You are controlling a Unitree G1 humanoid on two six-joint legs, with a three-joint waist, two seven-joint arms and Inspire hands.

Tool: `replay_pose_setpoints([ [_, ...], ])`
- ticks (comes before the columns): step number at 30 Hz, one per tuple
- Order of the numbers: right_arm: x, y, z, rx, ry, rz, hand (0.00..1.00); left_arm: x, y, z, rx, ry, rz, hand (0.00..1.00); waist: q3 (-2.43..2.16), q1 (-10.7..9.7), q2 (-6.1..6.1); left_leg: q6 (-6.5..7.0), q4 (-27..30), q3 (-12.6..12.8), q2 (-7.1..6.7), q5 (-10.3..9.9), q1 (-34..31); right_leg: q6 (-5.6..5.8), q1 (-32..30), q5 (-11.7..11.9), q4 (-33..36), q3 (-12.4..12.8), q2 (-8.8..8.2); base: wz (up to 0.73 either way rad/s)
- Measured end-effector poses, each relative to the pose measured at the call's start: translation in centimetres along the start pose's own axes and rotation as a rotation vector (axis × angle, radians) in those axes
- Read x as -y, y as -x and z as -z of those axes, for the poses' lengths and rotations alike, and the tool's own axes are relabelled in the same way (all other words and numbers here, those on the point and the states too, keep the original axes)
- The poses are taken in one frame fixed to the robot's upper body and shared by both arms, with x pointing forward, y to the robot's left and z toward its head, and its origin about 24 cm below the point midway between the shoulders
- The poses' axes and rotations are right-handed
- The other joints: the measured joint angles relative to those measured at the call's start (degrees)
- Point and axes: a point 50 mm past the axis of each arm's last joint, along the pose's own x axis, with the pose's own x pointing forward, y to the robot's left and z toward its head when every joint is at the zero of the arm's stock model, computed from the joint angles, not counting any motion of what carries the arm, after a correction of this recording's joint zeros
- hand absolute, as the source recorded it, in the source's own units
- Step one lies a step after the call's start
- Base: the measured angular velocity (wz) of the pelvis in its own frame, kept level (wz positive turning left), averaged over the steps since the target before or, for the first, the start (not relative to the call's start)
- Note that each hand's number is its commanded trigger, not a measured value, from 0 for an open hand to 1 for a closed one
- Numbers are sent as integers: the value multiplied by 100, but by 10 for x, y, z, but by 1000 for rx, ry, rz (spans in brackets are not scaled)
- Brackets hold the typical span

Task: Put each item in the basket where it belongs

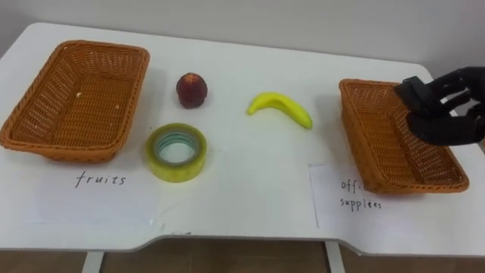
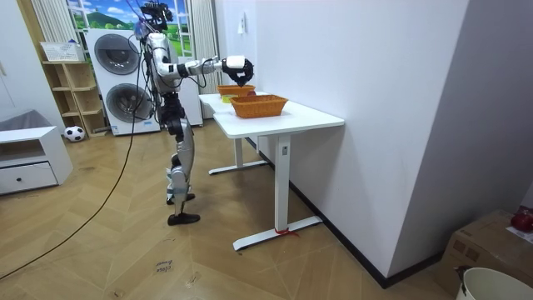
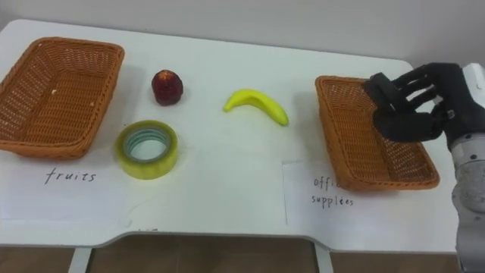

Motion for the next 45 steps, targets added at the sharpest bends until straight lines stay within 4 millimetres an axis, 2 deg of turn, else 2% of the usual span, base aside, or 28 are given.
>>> replay_pose_setpoints([
  [2, -1, 0, 5, -24, -1, -7, 100, 0, 0, -2, 9, -12, -2, 0, -2, 7, -1, 0, -16, 25, 1, 0, -10, 0, -34, 0, 11, 0, 0, -6],
  [9, -2, 0, 6, -25, -2, -8, 100, -3, 0, -1, 11, -12, -9, 0, -23, 41, -30, 0, -18, 93, 1, 0, -32, 0, -90, 0, 13, -2, -7, -4],
  [13, -3, 0, 7, -31, 0, -19, 100, -7, 0, -7, 35, 4, -20, 0, -26, 140, -36, 0, -18, 128, 1, 0, -2, 0, -90, 0, 1, -3, -10, -3],
  [14, -3, 1, 8, -33, 1, -25, 71, -7, 0, -9, 42, 7, -21, 0, -22, 160, -30, 0, -18, 130, 1, 0, -3, 0, -90, 0, 0, -6, -11, 0],
  [15, -4, 1, 8, -34, 1, -30, 52, -7, 0, -9, 46, 7, -21, 0, -21, 164, -28, 0, -18, 130, 1, 0, -3, 0, -89, 0, 0, -6, -12, 0],
  [16, -4, 2, 9, -39, 6, -39, 6, -8, 0, -11, 55, 9, -21, 0, -19, 174, -25, 0, -18, 130, 1, 0, -5, 0, -90, 0, -2, -9, -12, 0],
  [17, -5, 3, 11, -45, 9, -49, 0, -8, 0, -12, 57, 10, -21, 0, -19, 193, -21, 0, -18, 130, 2, 0, -8, 0, -88, 0, -3, -16, -12, 0],
  [23, -10, 7, 21, -87, 35, -89, 0, -8, 0, -9, 49, 9, -20, 0, -8, 210, -3, 0, -17, 130, 2, 0, -46, 0, -87, 0, -1, -44, -15, 1],
  [32, -10, 6, 21, -86, 42, -89, 0, -7, 0, -11, 54, 10, -20, 0, -29, 189, 55, 0, -18, 137, 4, 0, -54, 0, -96, 0, 6, -46, -14, 0],
  [45, -11, 6, 22, -89, 41, -91, 0, -7, 0, -10, 53, 10, -19, 0, -18, 187, 58, 0, -16, 137, 3, 0, -38, 0, -89, 0, 1, -45, -15, 0],
])
